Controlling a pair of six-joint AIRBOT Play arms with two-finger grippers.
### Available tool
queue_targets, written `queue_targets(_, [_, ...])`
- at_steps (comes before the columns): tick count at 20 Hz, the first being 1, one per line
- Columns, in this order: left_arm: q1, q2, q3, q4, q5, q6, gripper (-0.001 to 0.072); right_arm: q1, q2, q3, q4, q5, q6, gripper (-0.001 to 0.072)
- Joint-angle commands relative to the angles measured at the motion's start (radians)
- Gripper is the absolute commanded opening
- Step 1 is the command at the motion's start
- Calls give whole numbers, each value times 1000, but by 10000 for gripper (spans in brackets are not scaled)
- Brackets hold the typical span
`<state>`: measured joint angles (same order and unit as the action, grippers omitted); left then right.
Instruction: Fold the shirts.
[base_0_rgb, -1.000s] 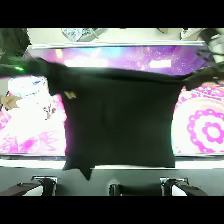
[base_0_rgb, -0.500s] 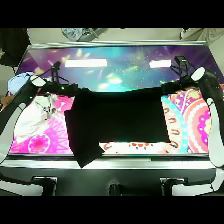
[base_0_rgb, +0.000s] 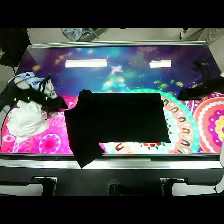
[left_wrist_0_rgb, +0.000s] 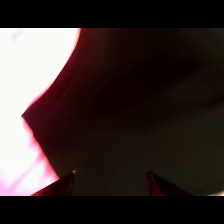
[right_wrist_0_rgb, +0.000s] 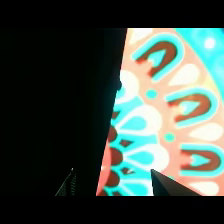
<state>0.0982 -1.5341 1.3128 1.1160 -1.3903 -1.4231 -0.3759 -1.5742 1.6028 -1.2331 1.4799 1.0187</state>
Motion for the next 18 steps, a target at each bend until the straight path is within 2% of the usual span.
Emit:
queue_targets(1, [29, 129, -316, 6, 16, 14, 507, -95, 7, -74, -25, 214, -35, 536])
queue_targets(5, [-14, 153, -515, -119, 167, 62, 497, -86, 7, -198, -24, 204, -35, 541])
queue_targets(7, [-45, 142, -520, -119, 210, 62, 440, -86, 7, -256, -28, 192, -29, 546])
queue_targets(8, [-58, 142, -520, -120, 236, 61, 382, -86, 7, -289, -22, 187, -6, 546])
queue_targets(9, [-69, 142, -520, -120, 259, 62, 187, -81, 7, -328, -11, 176, -6, 548])
queue_targets(10, [-77, 142, -520, -120, 274, 62, 45, -69, 7, -365, -13, 154, -12, 566])
queue_targets(13, [-83, 145, -518, -120, 283, 62, 37, -19, 6, -460, -8, 47, -17, 585])
queue_targets(14, [-83, 150, -518, -119, 283, 62, 36, -3, 6, -488, -8, 19, -16, 652])
queue_targets(16, [-82, 161, -518, -119, 283, 62, 35, 15, 3, -545, 0, -24, 13, 646])
queue_targets(18, [-82, 164, -518, -128, 289, 61, 35, 20, -1, -596, 4, -49, 38, 593])
